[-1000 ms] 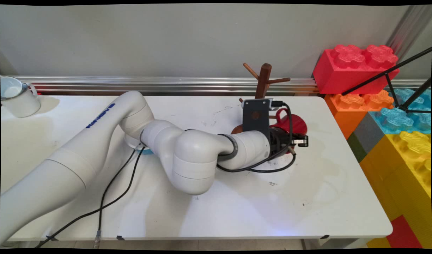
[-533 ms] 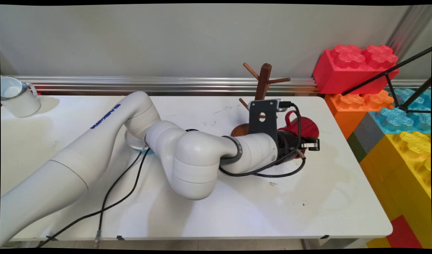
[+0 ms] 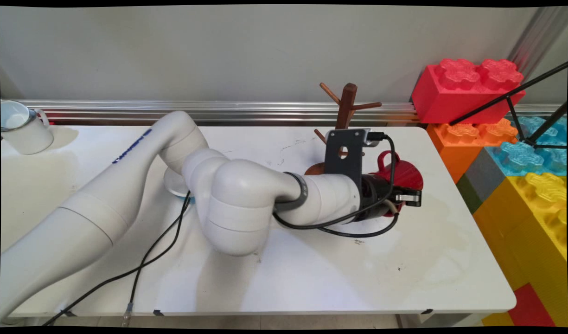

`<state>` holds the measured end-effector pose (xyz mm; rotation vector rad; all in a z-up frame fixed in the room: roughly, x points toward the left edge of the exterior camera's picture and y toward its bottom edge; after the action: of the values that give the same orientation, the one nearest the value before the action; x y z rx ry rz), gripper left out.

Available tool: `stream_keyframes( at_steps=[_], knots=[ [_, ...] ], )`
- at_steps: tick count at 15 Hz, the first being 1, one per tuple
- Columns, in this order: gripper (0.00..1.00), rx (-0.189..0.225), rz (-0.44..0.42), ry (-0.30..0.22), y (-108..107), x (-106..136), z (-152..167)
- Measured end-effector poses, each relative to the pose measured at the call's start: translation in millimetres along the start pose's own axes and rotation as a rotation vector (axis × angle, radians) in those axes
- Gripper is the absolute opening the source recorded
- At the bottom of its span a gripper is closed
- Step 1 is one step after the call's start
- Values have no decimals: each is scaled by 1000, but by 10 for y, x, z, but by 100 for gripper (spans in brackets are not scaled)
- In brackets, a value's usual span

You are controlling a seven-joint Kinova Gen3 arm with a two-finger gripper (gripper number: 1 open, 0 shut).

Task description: Place the picked object on the table

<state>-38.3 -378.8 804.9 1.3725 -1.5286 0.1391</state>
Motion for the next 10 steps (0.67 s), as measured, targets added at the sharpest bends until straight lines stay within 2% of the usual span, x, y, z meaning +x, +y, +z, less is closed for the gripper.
stream_keyframes(
  at_steps=[10],
  knots=[
    [0,12,33,-189,49,311,-388]
  ],
)
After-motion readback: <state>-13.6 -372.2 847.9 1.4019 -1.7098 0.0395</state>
